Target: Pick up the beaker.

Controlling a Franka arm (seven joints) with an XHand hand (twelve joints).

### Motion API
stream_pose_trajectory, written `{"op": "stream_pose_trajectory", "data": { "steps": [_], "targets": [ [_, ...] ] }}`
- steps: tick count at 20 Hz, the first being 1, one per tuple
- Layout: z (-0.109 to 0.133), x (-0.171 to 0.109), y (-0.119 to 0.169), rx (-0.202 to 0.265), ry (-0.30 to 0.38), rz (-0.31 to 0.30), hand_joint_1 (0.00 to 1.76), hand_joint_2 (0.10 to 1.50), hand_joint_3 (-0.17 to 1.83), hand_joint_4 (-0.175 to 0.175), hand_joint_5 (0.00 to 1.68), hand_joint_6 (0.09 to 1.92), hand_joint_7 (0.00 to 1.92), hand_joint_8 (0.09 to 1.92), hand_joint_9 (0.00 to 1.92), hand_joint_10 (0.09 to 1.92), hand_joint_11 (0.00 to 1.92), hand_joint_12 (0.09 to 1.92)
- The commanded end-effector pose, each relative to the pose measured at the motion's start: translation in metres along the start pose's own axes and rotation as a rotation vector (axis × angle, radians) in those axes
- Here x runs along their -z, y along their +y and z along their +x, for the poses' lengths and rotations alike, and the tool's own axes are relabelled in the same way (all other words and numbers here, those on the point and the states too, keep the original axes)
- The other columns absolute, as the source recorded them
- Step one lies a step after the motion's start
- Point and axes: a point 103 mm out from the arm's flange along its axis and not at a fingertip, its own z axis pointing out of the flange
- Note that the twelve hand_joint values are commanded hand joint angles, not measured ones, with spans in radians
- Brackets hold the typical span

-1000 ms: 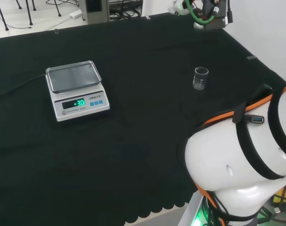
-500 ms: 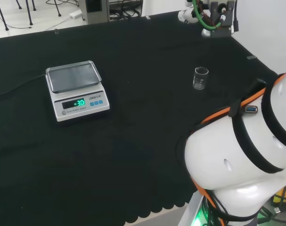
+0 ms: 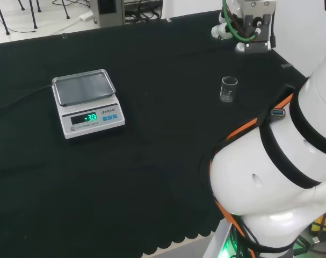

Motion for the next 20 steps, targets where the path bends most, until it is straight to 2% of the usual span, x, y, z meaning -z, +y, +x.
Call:
{"op": "stream_pose_trajectory", "data": {
  "steps": [1,8,12,15,20],
  "targets": [
    [-0.023,-0.02,0.006,-0.038,0.005,0.021,0.72,1.15,-0.17,-0.065,0.53,0.67,0.46,0.71,0.59,0.78,0.22,1.4],
    [-0.028,-0.043,0.009,-0.046,0.043,0.018,0.73,1.14,-0.17,-0.061,0.49,0.65,0.43,0.71,0.57,0.78,0.21,1.41],
    [-0.031,-0.051,0.009,-0.056,0.06,0.017,0.72,1.1,-0.17,-0.038,0.28,0.45,0.22,0.71,0.38,0.82,0.12,1.44],
    [-0.032,-0.057,0.012,-0.056,0.048,0.032,0.71,1.06,-0.17,-0.027,0.25,0.34,0.11,0.69,0.28,0.83,0.08,1.45],
    [-0.031,-0.068,0.019,-0.043,0.04,0.059,0.71,1.06,-0.17,-0.026,0.27,0.3,0.13,0.69,0.27,0.83,0.07,1.45]
  ]
}}
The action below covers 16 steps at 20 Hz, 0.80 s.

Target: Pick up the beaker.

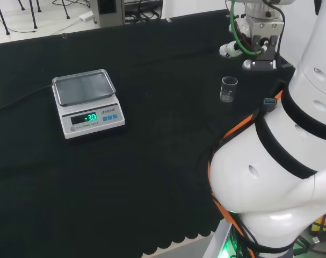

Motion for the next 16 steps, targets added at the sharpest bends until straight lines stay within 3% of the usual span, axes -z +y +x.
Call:
{"op": "stream_pose_trajectory", "data": {
  "steps": [1,9,16],
  "targets": [
    [0.0,-0.012,0.009,0.016,-0.01,0.032,0.72,1.06,-0.17,-0.026,0.27,0.3,0.14,0.7,0.28,0.84,0.07,1.45],
    [-0.001,-0.037,0.025,0.047,-0.041,0.141,0.73,1.08,-0.17,-0.028,0.32,0.26,0.19,0.68,0.32,0.83,0.08,1.45],
    [-0.003,-0.054,0.03,0.06,-0.029,0.159,0.73,1.08,-0.17,-0.03,0.34,0.26,0.2,0.68,0.33,0.82,0.09,1.45]
  ]
}}
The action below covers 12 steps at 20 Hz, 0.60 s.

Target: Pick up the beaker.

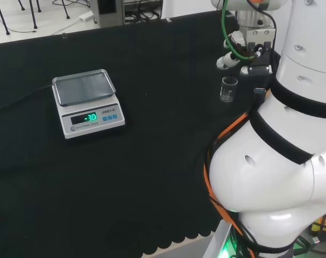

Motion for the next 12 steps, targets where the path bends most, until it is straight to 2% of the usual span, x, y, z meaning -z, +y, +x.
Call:
{"op": "stream_pose_trajectory", "data": {
  "steps": [1,5,7,12],
  "targets": [
    [0.0,-0.016,0.003,0.017,0.017,0.028,0.74,1.09,-0.17,-0.03,0.34,0.26,0.2,0.69,0.33,0.82,0.09,1.45],
    [-0.001,-0.03,0.006,0.013,0.041,0.047,0.74,1.09,-0.17,-0.032,0.34,0.26,0.2,0.68,0.34,0.82,0.09,1.45],
    [-0.005,-0.035,0.01,-0.004,0.065,0.059,0.74,1.09,-0.17,-0.032,0.34,0.26,0.2,0.68,0.34,0.82,0.1,1.45],
    [0.0,-0.043,0.023,0.0,0.032,0.088,0.74,1.08,-0.17,-0.032,0.34,0.25,0.2,0.68,0.33,0.82,0.09,1.44]
  ]
}}
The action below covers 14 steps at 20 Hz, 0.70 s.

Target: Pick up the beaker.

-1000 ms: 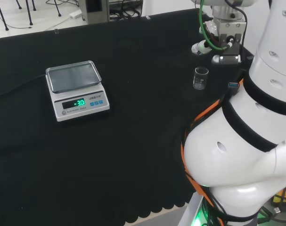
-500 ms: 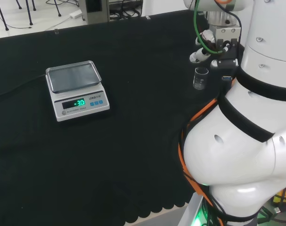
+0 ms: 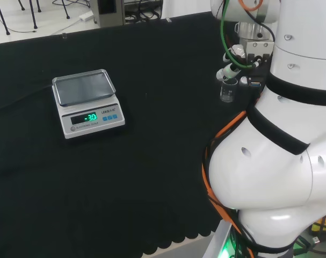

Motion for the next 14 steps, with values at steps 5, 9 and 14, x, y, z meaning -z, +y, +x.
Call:
{"op": "stream_pose_trajectory", "data": {
  "steps": [5,9,14],
  "targets": [
    [0.008,-0.015,0.019,0.021,-0.032,0.065,0.74,1.07,-0.17,-0.03,0.33,0.24,0.17,0.67,0.31,0.81,0.08,1.44],
    [0.007,-0.024,0.024,0.035,-0.068,0.096,0.76,1.04,-0.17,-0.028,0.32,0.23,0.15,0.66,0.28,0.81,0.07,1.44],
    [-0.003,-0.029,0.028,0.001,-0.103,0.111,0.85,1.01,-0.17,-0.024,0.29,0.2,0.13,0.66,0.27,0.81,0.07,1.44]
  ]
}}
